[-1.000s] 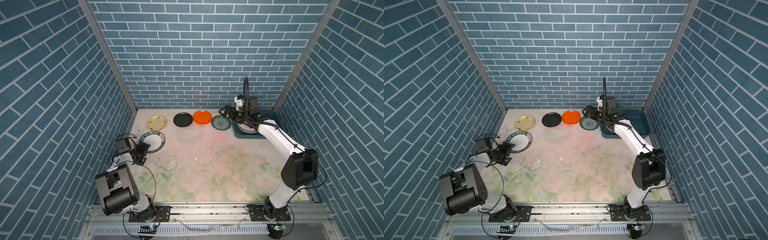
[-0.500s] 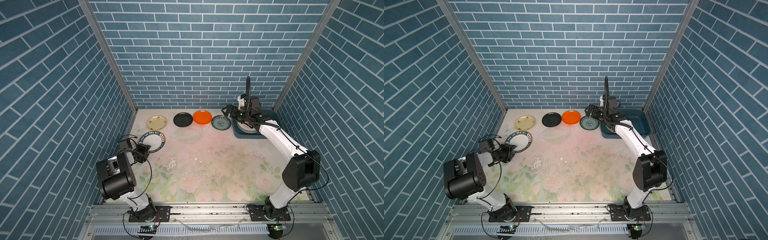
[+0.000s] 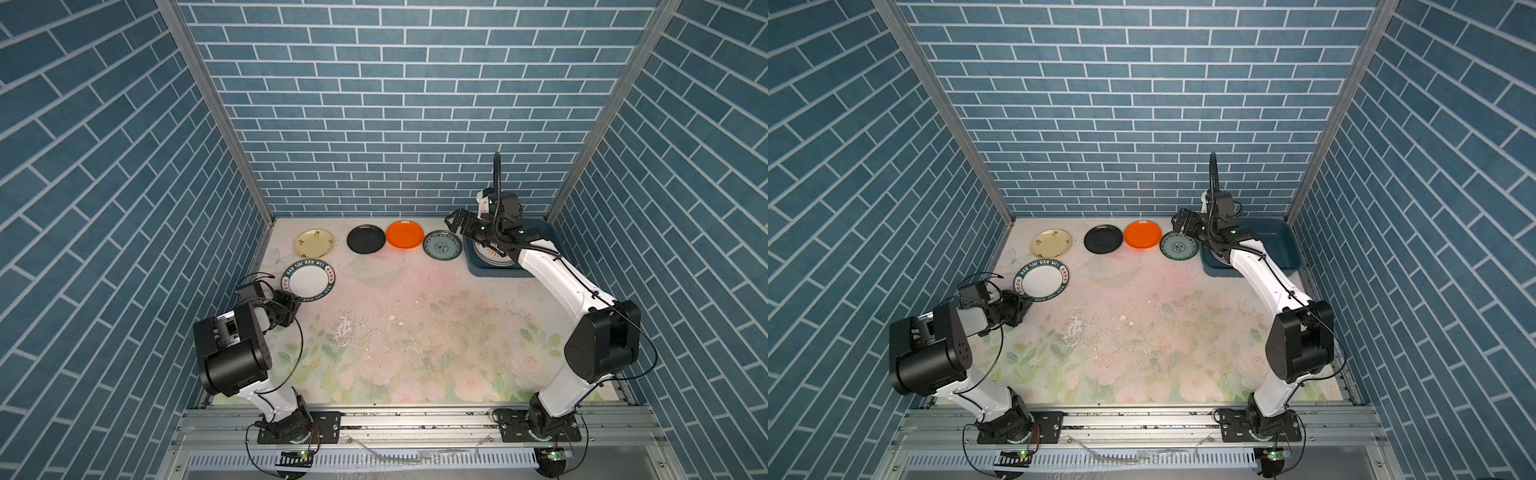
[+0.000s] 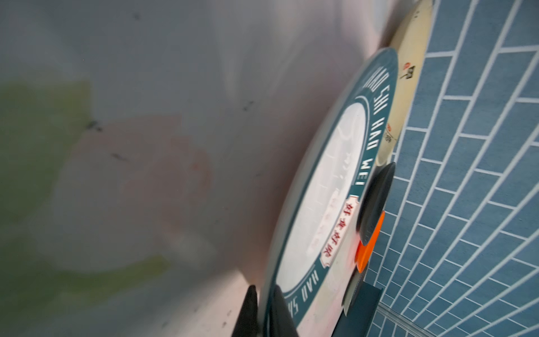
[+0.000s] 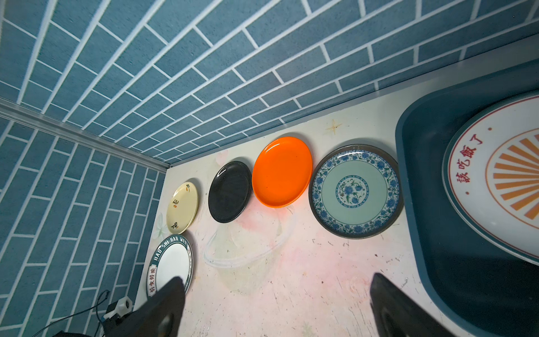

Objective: Place the plates into the plastic bin on the countertop
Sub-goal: 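Grasp the green-rimmed HAO SHI plate rim with left gripper and lift it upright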

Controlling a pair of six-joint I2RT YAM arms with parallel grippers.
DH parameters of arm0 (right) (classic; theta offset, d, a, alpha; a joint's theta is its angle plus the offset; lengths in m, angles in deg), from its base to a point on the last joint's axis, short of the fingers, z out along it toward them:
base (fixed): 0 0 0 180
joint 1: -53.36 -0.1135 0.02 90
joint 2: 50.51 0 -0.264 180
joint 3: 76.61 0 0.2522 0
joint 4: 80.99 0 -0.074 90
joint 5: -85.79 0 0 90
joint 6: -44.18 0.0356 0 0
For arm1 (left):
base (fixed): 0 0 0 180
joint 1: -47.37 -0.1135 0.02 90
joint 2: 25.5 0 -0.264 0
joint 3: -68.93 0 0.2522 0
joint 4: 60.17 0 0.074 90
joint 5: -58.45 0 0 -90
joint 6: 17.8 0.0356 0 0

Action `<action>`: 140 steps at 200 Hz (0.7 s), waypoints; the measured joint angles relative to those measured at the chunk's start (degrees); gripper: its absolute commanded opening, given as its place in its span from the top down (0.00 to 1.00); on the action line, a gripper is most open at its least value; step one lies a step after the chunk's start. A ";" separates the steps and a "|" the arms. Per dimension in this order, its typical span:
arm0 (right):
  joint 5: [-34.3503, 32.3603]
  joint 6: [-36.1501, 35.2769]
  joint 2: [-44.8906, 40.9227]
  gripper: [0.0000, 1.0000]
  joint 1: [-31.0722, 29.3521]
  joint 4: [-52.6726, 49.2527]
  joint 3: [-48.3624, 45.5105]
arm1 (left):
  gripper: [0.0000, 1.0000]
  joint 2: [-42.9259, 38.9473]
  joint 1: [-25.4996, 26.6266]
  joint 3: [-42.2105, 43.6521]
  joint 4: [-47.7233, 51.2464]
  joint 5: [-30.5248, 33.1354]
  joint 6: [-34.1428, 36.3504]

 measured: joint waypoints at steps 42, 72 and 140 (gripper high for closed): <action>-0.02 0.00 -0.02 0.02 0.00 0.00 0.00 | 0.98 -5.35 0.00 0.00 6.25 2.27 -0.15; 0.20 0.02 -0.02 0.02 0.00 0.04 0.00 | 1.00 -11.06 0.00 -0.02 11.63 2.84 -0.52; 4.33 2.54 -0.02 0.03 0.00 2.21 0.00 | 1.00 -18.93 2.67 -10.08 20.50 1.03 -1.84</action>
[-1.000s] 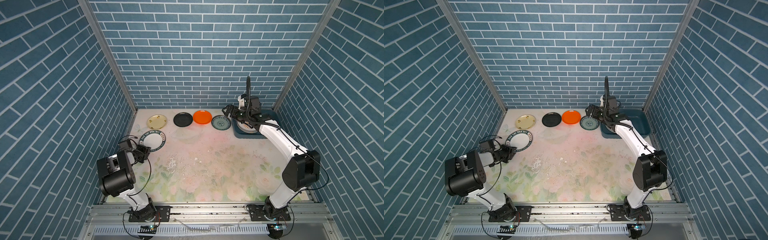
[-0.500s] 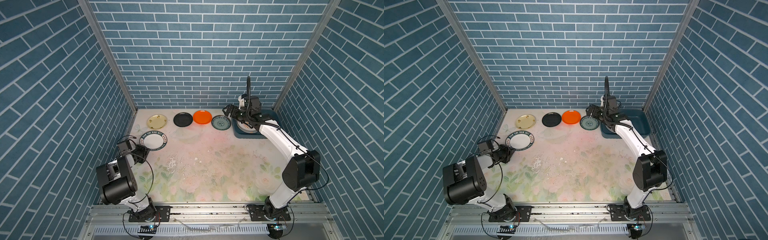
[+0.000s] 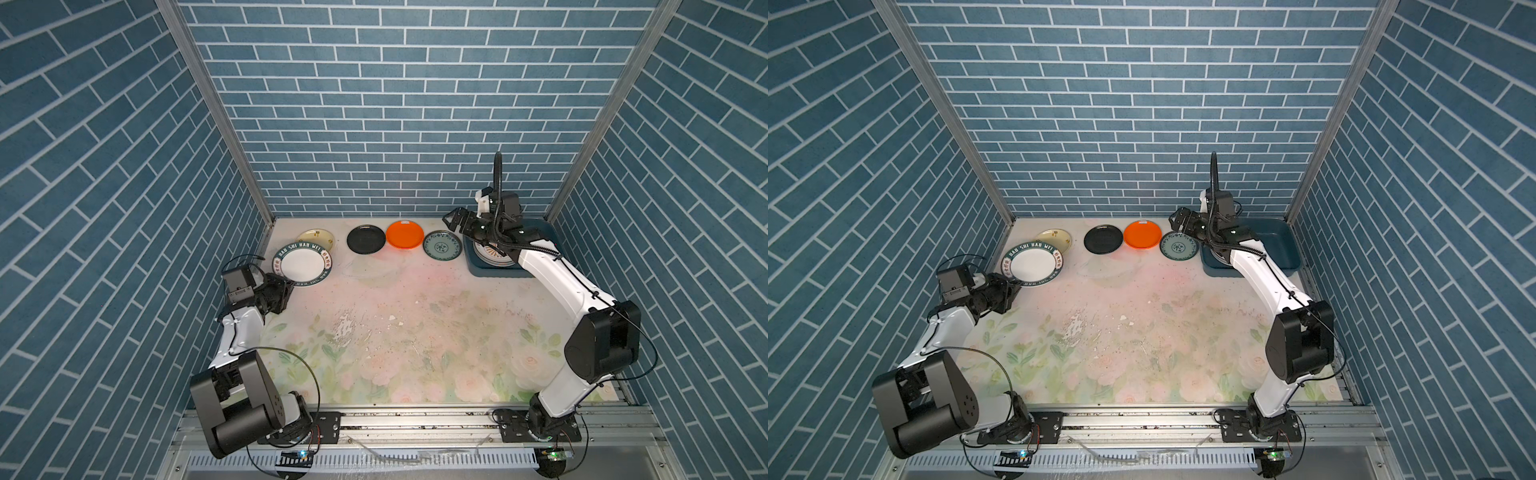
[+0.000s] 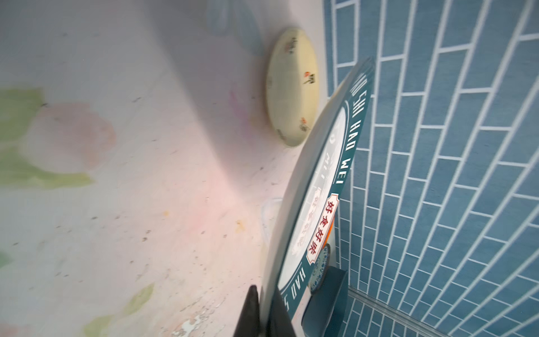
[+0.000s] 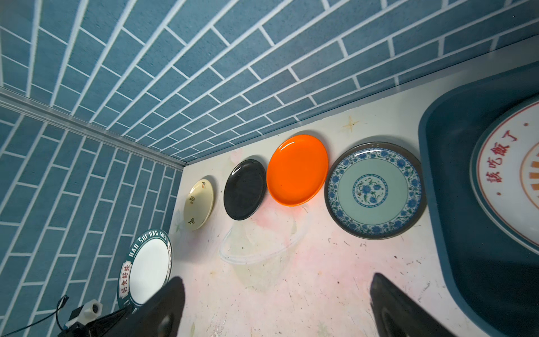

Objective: Place the plates into the plastic bin on the countertop
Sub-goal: 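Grasp the green-rimmed HAO SHI plate rim with left gripper and lift it upright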

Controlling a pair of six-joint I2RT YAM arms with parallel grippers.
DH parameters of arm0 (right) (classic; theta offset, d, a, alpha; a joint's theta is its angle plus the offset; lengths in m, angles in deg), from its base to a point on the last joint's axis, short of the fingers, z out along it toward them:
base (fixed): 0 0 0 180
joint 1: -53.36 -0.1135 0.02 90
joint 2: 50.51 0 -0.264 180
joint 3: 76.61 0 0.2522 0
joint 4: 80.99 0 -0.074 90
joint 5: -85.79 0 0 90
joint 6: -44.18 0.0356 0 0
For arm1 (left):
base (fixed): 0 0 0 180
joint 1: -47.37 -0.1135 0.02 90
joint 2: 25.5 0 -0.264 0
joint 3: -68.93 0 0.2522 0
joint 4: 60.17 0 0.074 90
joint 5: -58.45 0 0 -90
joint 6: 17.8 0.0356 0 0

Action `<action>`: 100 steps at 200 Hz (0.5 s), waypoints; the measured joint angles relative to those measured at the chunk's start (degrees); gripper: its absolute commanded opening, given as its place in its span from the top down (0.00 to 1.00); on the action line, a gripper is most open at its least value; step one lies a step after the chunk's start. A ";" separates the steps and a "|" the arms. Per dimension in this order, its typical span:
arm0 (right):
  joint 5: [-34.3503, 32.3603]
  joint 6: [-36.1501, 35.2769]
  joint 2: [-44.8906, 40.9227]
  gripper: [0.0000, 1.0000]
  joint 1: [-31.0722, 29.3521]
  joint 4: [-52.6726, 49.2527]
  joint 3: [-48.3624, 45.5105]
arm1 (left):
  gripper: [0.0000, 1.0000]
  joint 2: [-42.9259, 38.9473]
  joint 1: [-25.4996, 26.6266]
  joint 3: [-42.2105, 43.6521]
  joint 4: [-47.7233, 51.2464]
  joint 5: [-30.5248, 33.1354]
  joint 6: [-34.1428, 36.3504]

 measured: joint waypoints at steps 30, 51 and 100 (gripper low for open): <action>3.85 0.50 0.11 0.06 0.00 2.10 0.00 | 1.00 0.61 6.05 -5.64 0.31 -0.79 -1.29; 7.85 1.01 0.87 0.11 0.00 3.54 0.00 | 1.00 3.76 11.74 -10.40 -0.04 -1.66 -2.29; 14.14 1.51 3.19 0.11 -0.15 4.04 0.02 | 1.00 12.52 23.32 -20.04 -2.32 -3.54 -4.57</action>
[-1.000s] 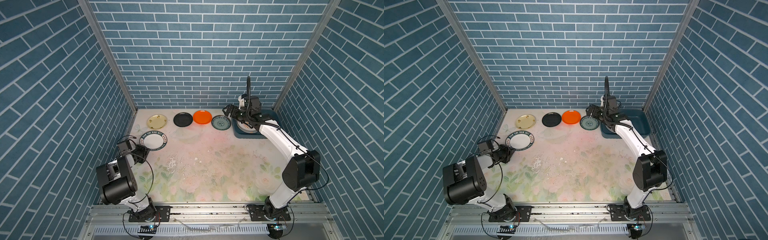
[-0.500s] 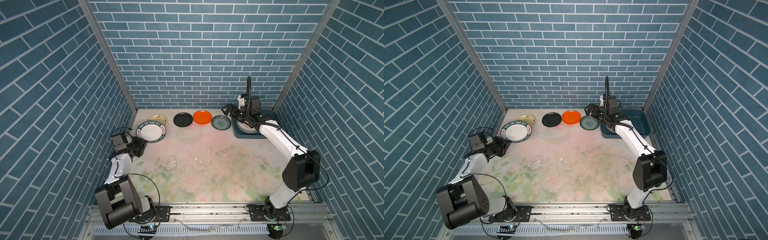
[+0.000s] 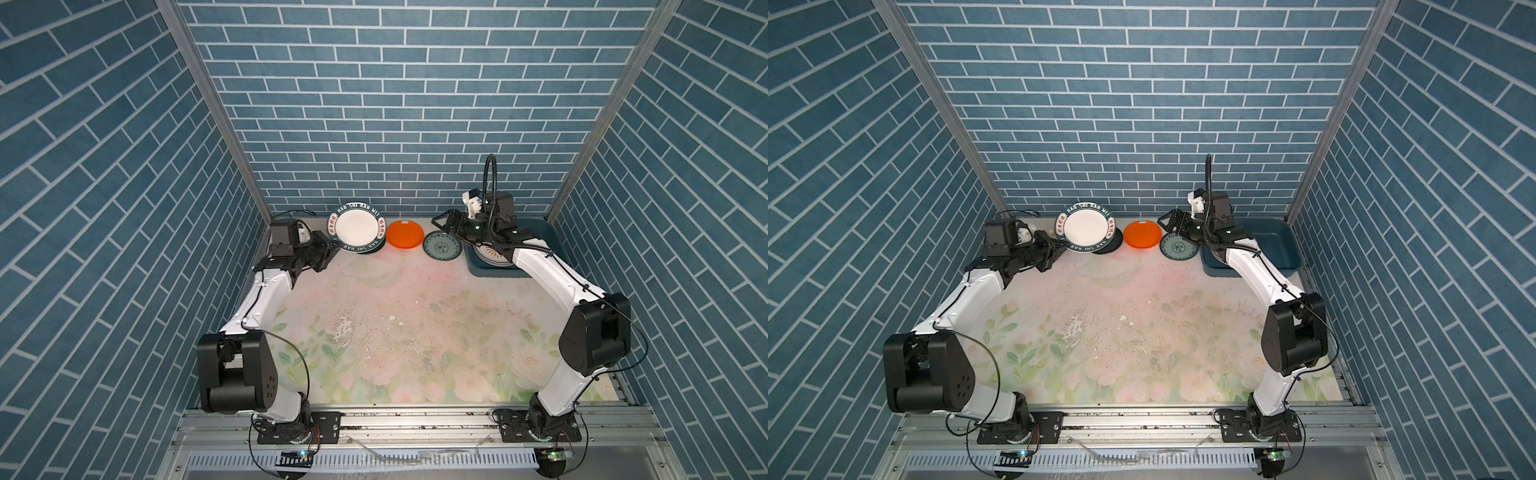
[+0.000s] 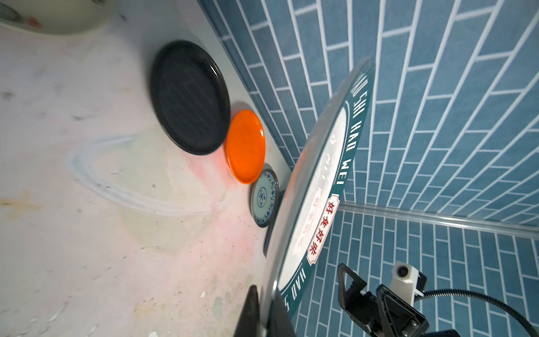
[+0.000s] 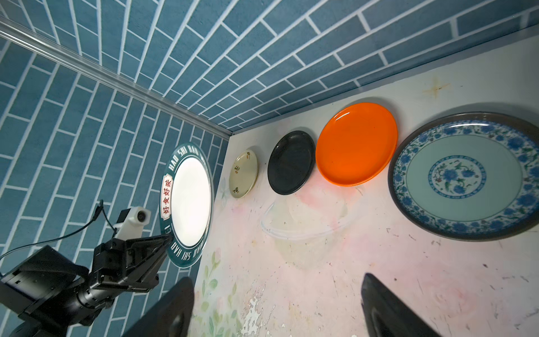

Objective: Place the plates into the plastic bin on the countertop
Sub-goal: 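Grasp the green-rimmed HAO SHI plate rim with left gripper and lift it upright, then carry the HAO SHI plate toward the right gripper and let right gripper grasp it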

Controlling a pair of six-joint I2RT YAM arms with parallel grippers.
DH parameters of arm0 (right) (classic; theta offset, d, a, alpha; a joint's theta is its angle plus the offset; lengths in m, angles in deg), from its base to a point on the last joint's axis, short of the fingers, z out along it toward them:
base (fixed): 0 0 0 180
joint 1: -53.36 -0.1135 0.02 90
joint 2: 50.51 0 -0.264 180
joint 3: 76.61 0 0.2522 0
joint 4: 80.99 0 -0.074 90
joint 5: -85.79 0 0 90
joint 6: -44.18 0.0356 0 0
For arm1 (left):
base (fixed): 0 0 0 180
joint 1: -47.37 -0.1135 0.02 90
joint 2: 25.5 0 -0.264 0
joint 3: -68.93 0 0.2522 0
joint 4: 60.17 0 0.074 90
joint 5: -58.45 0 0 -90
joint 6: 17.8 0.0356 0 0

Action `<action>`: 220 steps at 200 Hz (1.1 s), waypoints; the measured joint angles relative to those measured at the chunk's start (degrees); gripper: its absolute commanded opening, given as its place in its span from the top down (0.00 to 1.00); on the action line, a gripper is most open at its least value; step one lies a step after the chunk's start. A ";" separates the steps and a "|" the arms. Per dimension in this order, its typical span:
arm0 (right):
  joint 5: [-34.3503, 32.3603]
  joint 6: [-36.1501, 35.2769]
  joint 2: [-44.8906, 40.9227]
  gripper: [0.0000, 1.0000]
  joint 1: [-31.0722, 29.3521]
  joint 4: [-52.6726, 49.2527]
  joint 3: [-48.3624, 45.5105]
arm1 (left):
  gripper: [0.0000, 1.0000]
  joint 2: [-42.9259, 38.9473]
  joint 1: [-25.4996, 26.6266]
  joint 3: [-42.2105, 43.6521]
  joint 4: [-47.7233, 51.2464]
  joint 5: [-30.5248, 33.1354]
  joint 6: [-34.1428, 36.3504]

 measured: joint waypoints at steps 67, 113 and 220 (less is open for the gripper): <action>1.95 0.00 0.00 0.14 -0.76 0.00 0.00 | 1.00 7.98 8.66 -5.70 -4.44 -3.82 -5.73; 1.88 0.35 0.24 0.26 -1.25 -0.02 0.04 | 1.00 9.38 12.96 -8.96 -4.87 -5.88 -6.60; 0.17 2.03 1.03 0.84 -1.38 -0.76 0.83 | 1.00 9.46 14.08 -9.55 -5.20 -7.13 -6.80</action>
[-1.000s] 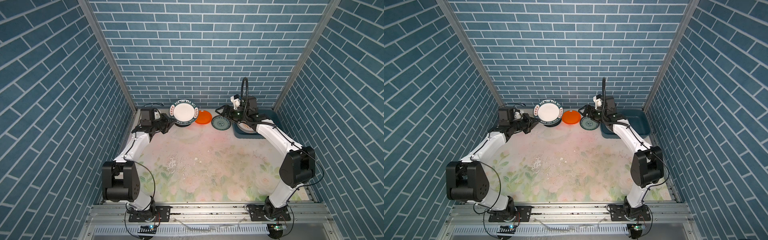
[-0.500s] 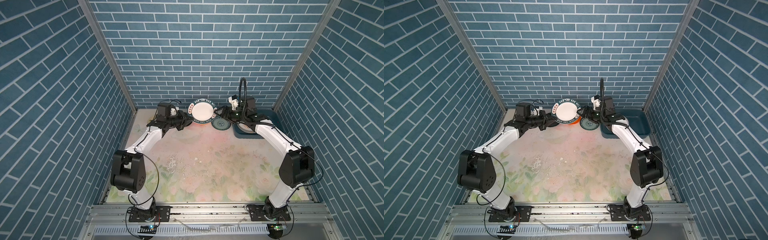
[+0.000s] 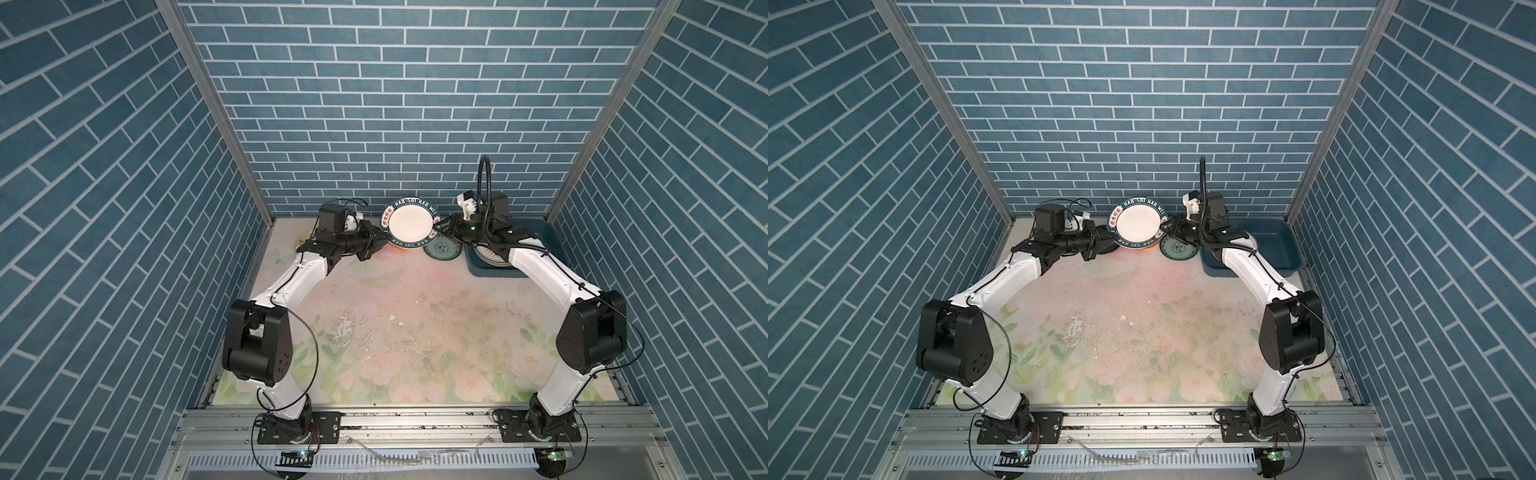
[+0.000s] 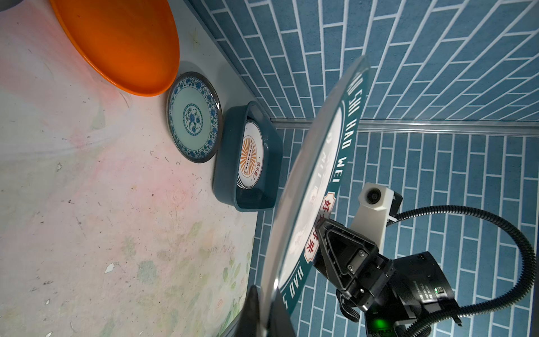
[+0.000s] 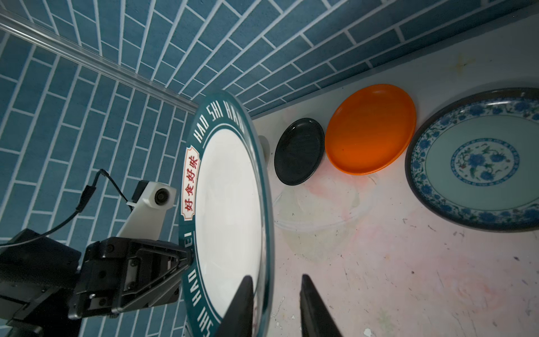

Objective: Place the plates into the plastic bin on the countertop
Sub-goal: 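Carry the HAO SHI plate toward the right gripper and let right gripper grasp it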

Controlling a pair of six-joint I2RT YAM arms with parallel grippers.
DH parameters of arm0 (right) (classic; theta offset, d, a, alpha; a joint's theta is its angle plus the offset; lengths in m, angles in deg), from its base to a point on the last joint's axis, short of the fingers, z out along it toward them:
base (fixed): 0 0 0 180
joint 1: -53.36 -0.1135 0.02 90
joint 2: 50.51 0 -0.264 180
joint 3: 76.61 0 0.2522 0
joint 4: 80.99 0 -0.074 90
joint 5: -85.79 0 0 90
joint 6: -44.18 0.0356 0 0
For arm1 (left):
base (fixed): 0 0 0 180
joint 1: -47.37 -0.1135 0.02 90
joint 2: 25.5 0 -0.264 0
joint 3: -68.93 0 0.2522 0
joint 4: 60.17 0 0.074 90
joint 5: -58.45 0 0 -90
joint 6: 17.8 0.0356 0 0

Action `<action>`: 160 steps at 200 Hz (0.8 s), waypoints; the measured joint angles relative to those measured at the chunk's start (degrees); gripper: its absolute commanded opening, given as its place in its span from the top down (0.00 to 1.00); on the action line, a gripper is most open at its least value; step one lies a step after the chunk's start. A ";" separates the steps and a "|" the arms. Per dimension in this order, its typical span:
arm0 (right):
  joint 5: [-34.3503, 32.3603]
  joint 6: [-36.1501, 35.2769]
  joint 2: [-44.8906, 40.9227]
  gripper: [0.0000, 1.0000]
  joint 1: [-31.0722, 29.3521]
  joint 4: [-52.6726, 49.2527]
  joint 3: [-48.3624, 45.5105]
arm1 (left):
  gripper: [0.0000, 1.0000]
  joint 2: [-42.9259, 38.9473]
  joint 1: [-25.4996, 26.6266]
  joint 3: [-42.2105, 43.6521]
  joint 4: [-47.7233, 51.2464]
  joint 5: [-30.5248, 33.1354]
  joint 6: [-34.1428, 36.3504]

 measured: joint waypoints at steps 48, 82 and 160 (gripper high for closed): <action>-0.66 5.09 0.00 1.00 -0.28 1.55 0.26 | 0.93 0.00 0.33 0.02 0.22 -0.22 1.68; -1.03 5.33 0.00 1.00 -0.33 1.40 0.26 | 0.77 0.00 0.33 0.02 0.11 -0.44 1.68; -3.67 3.78 0.00 1.00 -0.46 -1.18 0.22 | 0.16 -1.53 -0.15 -0.02 0.26 -0.94 3.91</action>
